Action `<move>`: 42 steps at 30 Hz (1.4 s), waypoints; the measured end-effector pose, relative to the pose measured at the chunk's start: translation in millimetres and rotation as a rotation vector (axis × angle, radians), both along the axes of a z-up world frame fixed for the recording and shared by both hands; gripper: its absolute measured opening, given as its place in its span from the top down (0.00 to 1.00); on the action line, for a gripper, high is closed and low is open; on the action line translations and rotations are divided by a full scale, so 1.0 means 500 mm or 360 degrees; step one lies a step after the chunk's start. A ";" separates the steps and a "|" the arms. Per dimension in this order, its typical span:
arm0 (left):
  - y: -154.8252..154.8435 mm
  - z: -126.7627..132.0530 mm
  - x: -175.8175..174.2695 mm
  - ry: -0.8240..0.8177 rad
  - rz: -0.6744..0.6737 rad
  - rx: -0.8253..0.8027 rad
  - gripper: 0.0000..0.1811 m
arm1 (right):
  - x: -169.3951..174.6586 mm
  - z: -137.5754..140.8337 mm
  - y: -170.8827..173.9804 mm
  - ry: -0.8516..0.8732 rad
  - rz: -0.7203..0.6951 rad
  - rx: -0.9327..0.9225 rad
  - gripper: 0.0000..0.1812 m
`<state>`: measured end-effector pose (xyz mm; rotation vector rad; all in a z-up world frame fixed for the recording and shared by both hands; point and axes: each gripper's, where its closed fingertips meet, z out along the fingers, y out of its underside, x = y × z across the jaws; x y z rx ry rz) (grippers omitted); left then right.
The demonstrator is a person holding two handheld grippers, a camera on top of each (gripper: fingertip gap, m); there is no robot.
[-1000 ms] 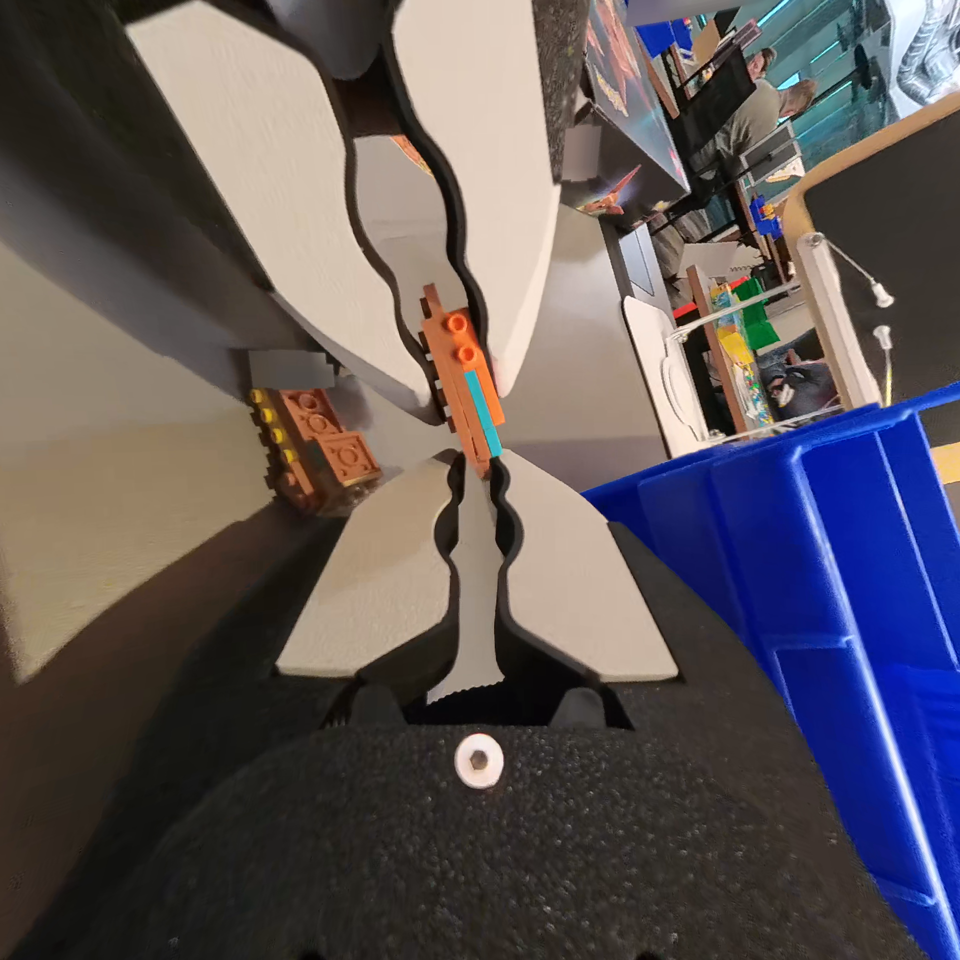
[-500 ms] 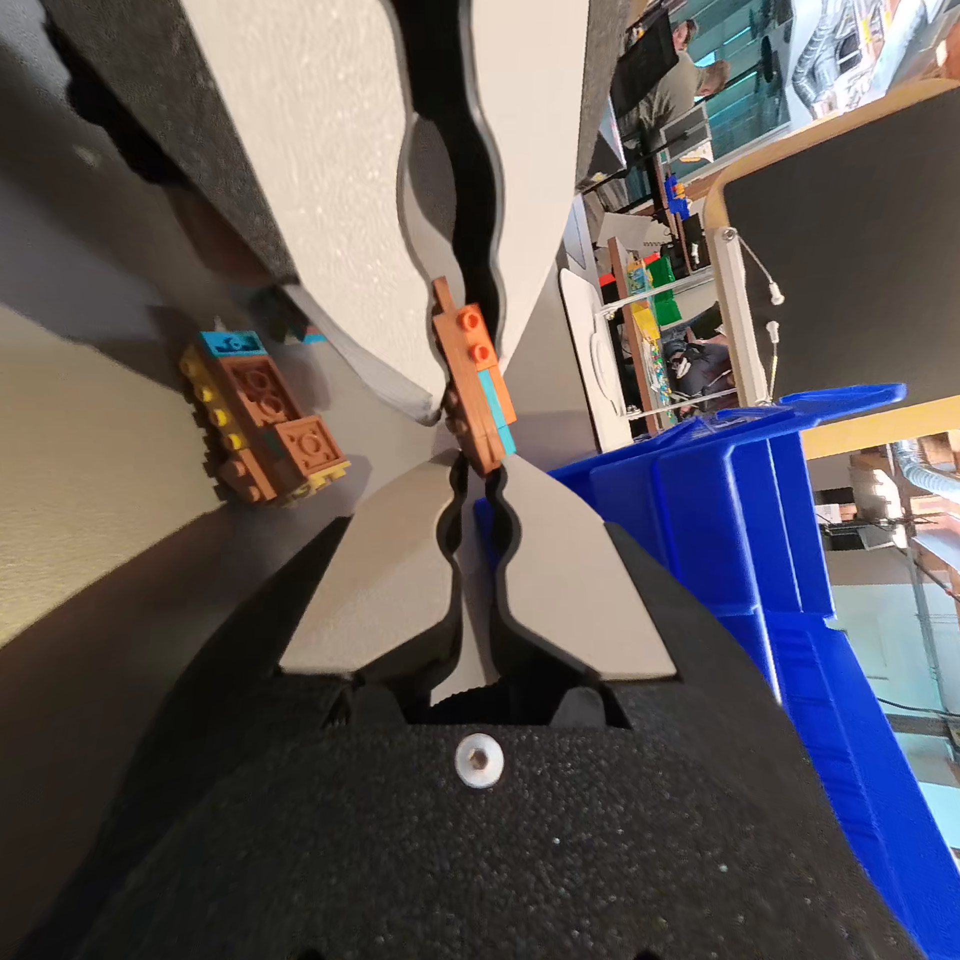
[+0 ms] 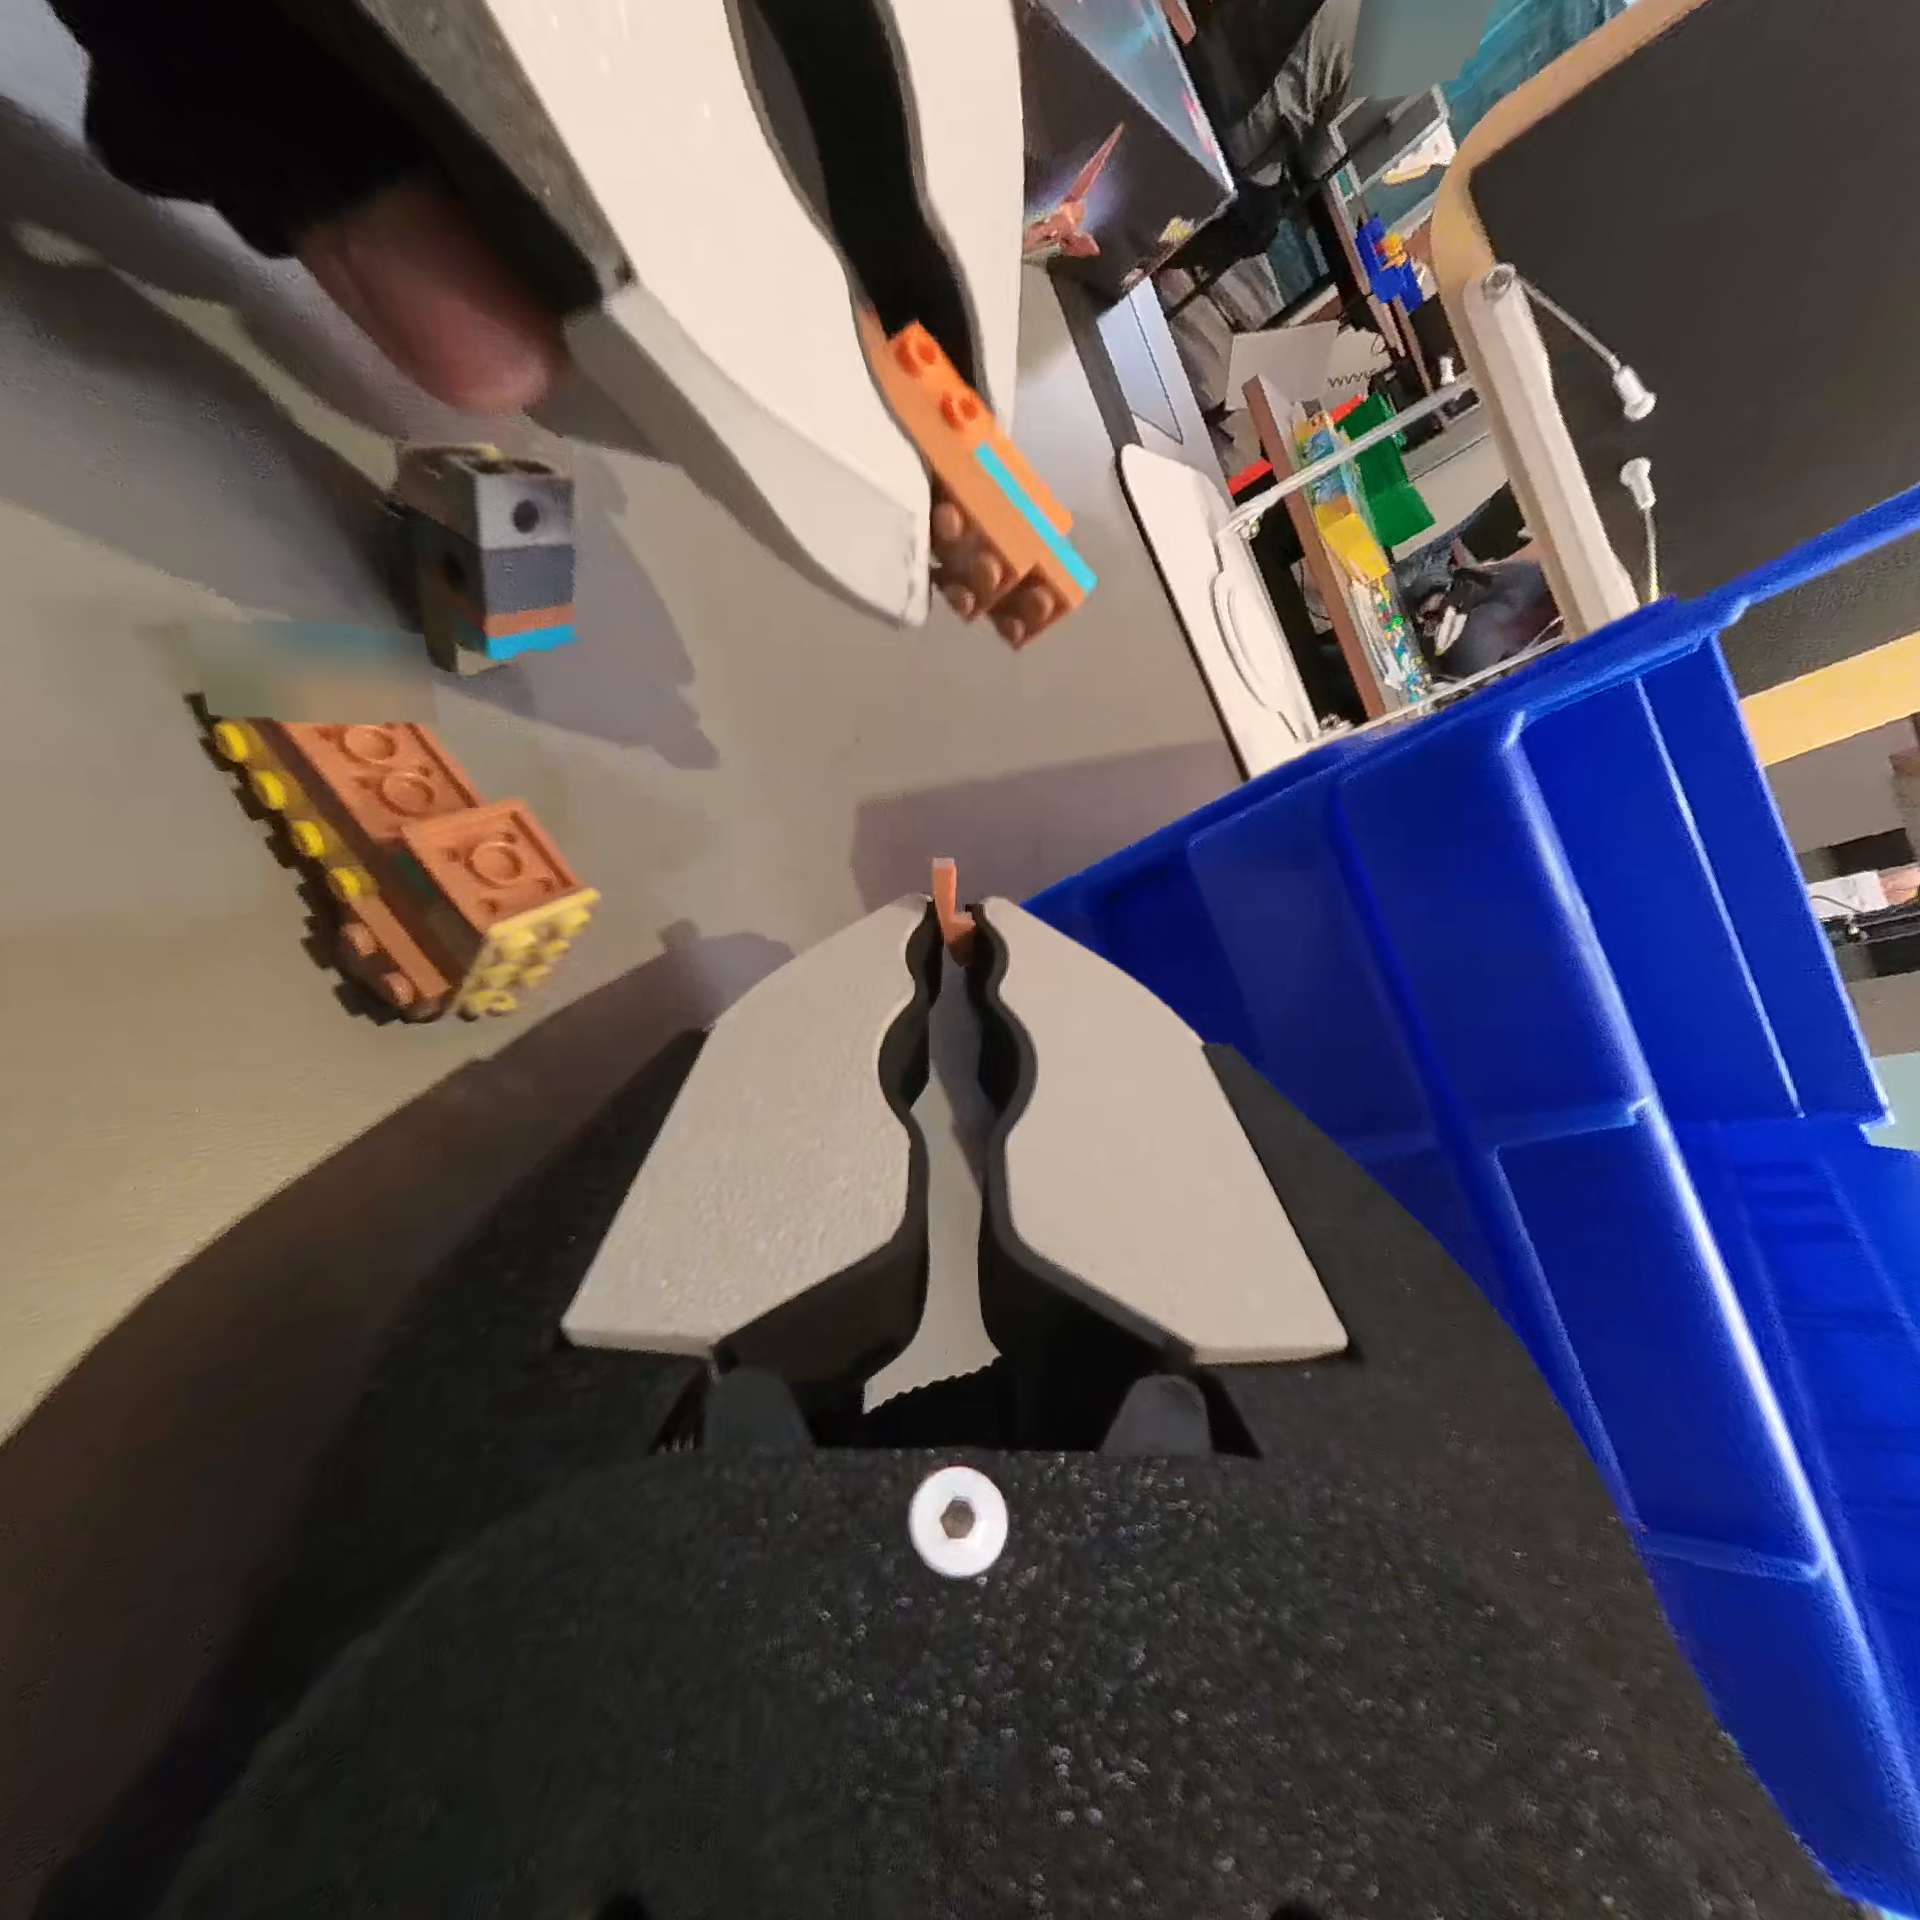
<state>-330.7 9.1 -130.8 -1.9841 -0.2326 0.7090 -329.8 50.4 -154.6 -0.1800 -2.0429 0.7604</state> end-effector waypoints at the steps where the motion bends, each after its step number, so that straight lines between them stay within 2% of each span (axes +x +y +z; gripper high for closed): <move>1: -0.003 -0.001 -0.005 -0.0014 0.0011 0.0011 0.91 | -0.001 -0.003 -0.001 -0.0020 0.0005 -0.0012 0.98; 10: -0.014 -0.022 -0.027 -0.0130 0.0032 0.0062 0.91 | -0.003 -0.035 -0.004 -0.0147 0.0047 -0.0022 0.98; 20: -0.011 -0.005 -0.022 -0.0051 0.0036 0.0078 0.91 | -0.001 -0.012 -0.003 -0.0073 0.0052 -0.0076 0.98; 35: -0.007 -0.007 -0.022 -0.0036 0.0035 0.0064 0.91 | -0.008 -0.015 -0.005 -0.0027 0.0056 -0.0067 0.98; 42: -0.008 -0.001 -0.024 0.0001 0.0047 0.0067 0.91 | -0.007 -0.003 -0.010 0.0083 0.0077 -0.0053 0.98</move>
